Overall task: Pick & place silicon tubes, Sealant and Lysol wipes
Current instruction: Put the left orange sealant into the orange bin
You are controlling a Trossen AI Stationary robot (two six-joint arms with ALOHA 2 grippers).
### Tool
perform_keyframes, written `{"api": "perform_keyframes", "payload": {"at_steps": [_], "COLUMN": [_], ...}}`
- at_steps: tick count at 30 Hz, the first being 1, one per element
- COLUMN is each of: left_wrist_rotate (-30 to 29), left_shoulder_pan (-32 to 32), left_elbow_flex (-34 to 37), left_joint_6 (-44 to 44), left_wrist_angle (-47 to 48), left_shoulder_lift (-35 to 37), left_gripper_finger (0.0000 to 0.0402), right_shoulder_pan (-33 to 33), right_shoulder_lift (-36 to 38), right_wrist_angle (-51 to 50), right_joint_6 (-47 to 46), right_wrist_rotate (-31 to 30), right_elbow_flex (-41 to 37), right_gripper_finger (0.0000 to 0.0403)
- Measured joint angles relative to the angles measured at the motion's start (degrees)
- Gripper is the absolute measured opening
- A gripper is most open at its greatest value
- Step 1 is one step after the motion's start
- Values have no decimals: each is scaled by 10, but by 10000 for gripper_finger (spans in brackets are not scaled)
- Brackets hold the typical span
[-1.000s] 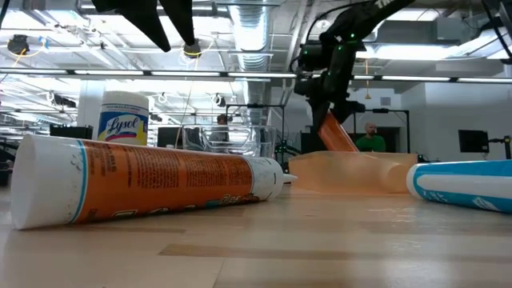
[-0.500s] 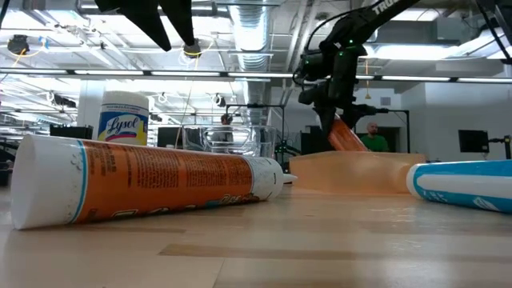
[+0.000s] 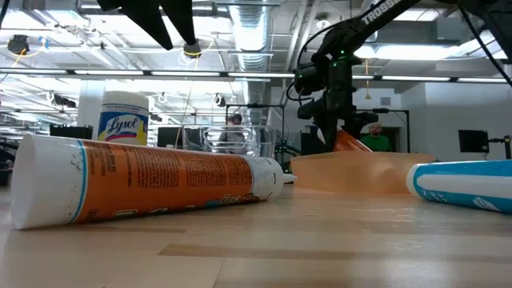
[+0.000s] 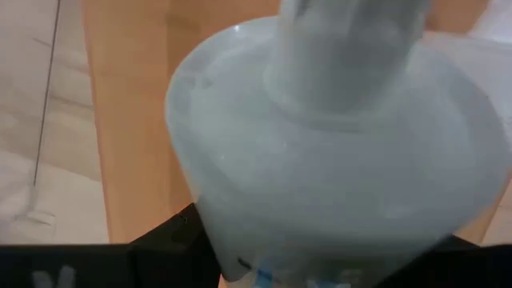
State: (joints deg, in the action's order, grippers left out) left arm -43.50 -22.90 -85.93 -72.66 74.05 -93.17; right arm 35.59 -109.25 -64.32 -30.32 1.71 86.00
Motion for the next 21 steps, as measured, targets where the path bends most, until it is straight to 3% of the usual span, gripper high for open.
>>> {"api": "perform_keyframes", "payload": {"at_steps": [21], "left_wrist_rotate": [8], "left_shoulder_pan": [-16], "left_elbow_flex": [0], "left_joint_6": [-1], "left_wrist_angle": [0], "left_shoulder_lift": [0], "left_gripper_finger": [229], "right_shoulder_pan": [5], "right_shoulder_lift": [2], "right_wrist_angle": [-4], "right_joint_6": [30], "right_wrist_rotate": [-36], "right_elbow_flex": [0], "right_gripper_finger": [252]}}
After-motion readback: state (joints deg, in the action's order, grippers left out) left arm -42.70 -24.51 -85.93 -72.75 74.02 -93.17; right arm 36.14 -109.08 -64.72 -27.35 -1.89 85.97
